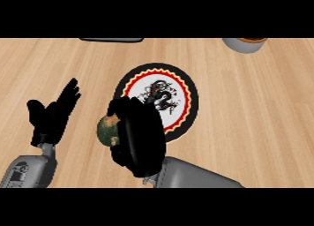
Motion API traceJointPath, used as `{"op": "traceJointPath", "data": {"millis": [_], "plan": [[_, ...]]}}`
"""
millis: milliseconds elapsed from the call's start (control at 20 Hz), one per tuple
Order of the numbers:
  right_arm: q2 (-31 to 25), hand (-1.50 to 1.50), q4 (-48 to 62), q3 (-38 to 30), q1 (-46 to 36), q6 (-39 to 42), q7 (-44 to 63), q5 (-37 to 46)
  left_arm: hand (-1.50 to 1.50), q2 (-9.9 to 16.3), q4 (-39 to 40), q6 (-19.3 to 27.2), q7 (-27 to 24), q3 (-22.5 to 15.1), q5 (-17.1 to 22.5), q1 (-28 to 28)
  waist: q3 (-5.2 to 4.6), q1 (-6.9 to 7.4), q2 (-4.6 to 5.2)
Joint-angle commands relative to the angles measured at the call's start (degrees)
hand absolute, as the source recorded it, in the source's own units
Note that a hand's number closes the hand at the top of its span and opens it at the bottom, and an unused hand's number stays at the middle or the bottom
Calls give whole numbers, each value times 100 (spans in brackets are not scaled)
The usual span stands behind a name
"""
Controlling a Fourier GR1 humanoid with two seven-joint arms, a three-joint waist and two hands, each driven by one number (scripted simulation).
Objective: Pick the squash from the placemat and place it in the plate
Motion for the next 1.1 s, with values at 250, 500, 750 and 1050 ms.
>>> {"op": "traceJointPath", "data": {"millis": [250,500,750,1050], "plan": [[15,150,1842,-426,-284,-1335,-501,-537,0,60,3,-103,22,183,57,34,7,-165,20],[-143,150,2468,-996,-440,-567,-1532,-1301,0,20,-158,62,397,206,-21,-243,9,-235,11],[14,150,2809,-1501,-166,-258,-2227,-2521,0,-54,-163,1,200,142,-47,36,14,-192,38],[13,-150,3627,-1593,-314,-355,-3946,-2909,0,14,-169,-141,20,214,-92,128,10,-155,27]]}}
